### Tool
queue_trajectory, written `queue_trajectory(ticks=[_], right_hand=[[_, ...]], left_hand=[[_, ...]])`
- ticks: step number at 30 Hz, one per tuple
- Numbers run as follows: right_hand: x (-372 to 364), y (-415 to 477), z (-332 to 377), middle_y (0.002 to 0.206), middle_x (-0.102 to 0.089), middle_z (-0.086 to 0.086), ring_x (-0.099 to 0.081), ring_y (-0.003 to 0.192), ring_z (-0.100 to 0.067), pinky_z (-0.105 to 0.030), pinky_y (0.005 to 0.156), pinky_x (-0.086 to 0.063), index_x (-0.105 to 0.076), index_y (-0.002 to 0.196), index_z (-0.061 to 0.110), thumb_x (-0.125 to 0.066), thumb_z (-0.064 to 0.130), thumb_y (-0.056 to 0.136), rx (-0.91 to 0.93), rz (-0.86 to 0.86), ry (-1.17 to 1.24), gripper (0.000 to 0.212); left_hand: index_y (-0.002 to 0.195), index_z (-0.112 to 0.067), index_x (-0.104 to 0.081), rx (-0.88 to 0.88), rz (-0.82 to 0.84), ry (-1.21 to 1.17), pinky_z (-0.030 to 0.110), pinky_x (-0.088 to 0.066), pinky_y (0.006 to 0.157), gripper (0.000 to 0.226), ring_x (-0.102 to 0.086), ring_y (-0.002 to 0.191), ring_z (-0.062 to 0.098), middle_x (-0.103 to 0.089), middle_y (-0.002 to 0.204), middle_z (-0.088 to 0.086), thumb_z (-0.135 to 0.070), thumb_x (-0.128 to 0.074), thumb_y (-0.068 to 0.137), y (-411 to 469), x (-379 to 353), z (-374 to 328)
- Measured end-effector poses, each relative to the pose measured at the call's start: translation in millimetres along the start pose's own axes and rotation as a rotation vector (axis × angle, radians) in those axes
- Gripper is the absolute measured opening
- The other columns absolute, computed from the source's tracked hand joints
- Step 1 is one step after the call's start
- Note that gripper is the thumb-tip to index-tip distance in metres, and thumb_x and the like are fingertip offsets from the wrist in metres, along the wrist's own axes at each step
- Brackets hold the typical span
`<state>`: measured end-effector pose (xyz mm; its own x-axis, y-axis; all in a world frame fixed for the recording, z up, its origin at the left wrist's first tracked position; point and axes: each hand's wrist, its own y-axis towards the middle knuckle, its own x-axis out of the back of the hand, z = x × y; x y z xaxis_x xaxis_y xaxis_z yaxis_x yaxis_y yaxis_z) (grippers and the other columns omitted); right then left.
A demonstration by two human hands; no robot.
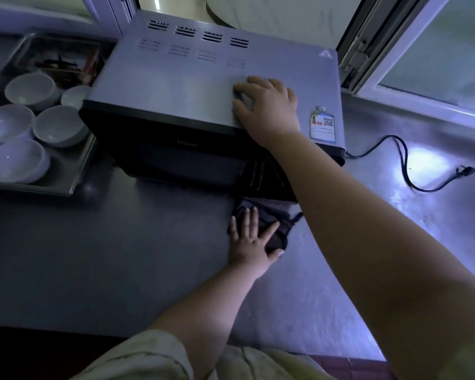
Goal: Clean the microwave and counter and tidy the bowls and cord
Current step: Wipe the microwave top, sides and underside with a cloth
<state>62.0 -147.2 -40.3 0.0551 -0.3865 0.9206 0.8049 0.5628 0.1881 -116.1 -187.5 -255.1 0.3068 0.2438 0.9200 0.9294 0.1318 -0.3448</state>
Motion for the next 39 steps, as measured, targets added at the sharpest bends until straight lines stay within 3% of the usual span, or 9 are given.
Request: queue_trajectory(ticks=[4, 8, 12, 21, 25, 28, 31, 35, 39], right_hand=[[10, -11, 0, 0.121, -0.065, -0.002, -0.053, 0.114, -0.028, -0.042, 0.098, -0.04, -0.068, 0.113, 0.017, -0.048, 0.032, 0.088, 0.046, -0.122, 0.252, 0.035], [21, -34, -14, 0.111, -0.068, -0.007, -0.056, 0.108, -0.032, -0.045, 0.09, -0.046, -0.07, 0.108, 0.011, -0.05, 0.026, 0.088, 0.145, -0.161, 0.178, 0.031], [31, -63, -51, 0.114, -0.067, -0.006, -0.056, 0.108, -0.036, -0.05, 0.088, -0.047, -0.07, 0.108, 0.011, -0.049, 0.027, 0.089, 0.091, -0.153, 0.055, 0.033], [33, -95, -93, 0.13, -0.06, -0.011, -0.05, 0.125, -0.033, -0.047, 0.107, -0.039, -0.065, 0.121, 0.009, -0.051, 0.025, 0.094, 0.188, -0.191, 0.032, 0.034], [34, -129, -114, 0.134, -0.056, -0.009, -0.046, 0.129, -0.029, -0.036, 0.111, -0.034, -0.062, 0.125, 0.008, -0.053, 0.012, 0.093, 0.107, -0.303, 0.179, 0.033], [16, -170, -134, 0.138, -0.052, -0.003, -0.045, 0.126, -0.021, -0.033, 0.105, -0.037, -0.05, 0.138, 0.017, -0.053, 0.008, 0.095, -0.098, -0.276, 0.273, 0.044], [-16, -205, -139, 0.136, -0.053, -0.004, -0.046, 0.126, -0.023, -0.029, 0.105, -0.036, -0.051, 0.137, 0.015, -0.054, 0.007, 0.095, -0.252, -0.198, 0.336, 0.043], [-62, -221, -131, 0.134, -0.055, -0.008, -0.046, 0.126, -0.032, -0.024, 0.102, -0.032, -0.058, 0.129, 0.011, -0.056, 0.0, 0.088, -0.345, 0.08, 0.387, 0.043], [-100, -214, -113, 0.147, -0.043, -0.003, -0.033, 0.137, -0.026, -0.038, 0.113, -0.028, -0.05, 0.138, 0.023, -0.054, 0.019, 0.088, -0.209, 0.31, 0.224, 0.051]], left_hand=[[0.148, -0.048, -0.017, 0.259, -0.138, -0.041, 0.058, 0.013, 0.112, 0.077, 0.006, 0.146, 0.033, -0.002, 0.161, 0.016, -0.079, -0.023, 0.077, -16, -2, 64], [0.148, -0.049, 0.004, 0.481, -0.045, -0.072, 0.059, 0.017, 0.11, 0.076, 0.024, 0.143, 0.033, 0.02, 0.159, 0.014, -0.08, -0.019, 0.083, -13, 18, 107], [0.149, -0.045, 0.013, 0.61, 0.027, -0.168, 0.069, 0.013, 0.106, 0.076, 0.032, 0.138, 0.041, 0.031, 0.154, 0.018, -0.076, -0.015, 0.086, 7, 28, 73], [0.149, -0.043, 0.013, 0.173, 0.16, -0.042, 0.069, 0.019, 0.103, 0.074, 0.032, 0.138, 0.042, 0.032, 0.153, 0.018, -0.073, -0.02, 0.089, 21, 19, -56], [0.151, -0.041, -0.009, 0.085, 0.179, -0.173, 0.061, 0.008, 0.113, 0.071, 0.018, 0.145, 0.037, 0.017, 0.16, 0.012, -0.067, -0.034, 0.091, 15, 39, -56], [0.141, -0.027, -0.046, -0.064, 0.036, -0.356, 0.04, -0.027, 0.114, 0.05, -0.028, 0.142, 0.03, -0.026, 0.157, 0.009, -0.042, -0.05, 0.094, -9, 72, -32], [0.104, -0.019, -0.073, -0.324, -0.355, -0.361, 0.038, -0.051, 0.084, 0.022, -0.061, 0.103, 0.024, -0.067, 0.114, -0.001, -0.023, -0.062, 0.085, -32, 115, -10], [0.087, -0.015, -0.074, -0.613, -0.804, -0.252, 0.034, -0.046, 0.076, 0.013, -0.06, 0.087, 0.022, -0.068, 0.092, -0.003, -0.008, -0.066, 0.079, -29, 187, -9], [0.094, -0.015, -0.073, -0.567, -0.894, -0.172, 0.038, -0.045, 0.084, 0.02, -0.058, 0.093, 0.028, -0.068, 0.099, 0.001, -0.011, -0.063, 0.078, 15, 234, -25]])
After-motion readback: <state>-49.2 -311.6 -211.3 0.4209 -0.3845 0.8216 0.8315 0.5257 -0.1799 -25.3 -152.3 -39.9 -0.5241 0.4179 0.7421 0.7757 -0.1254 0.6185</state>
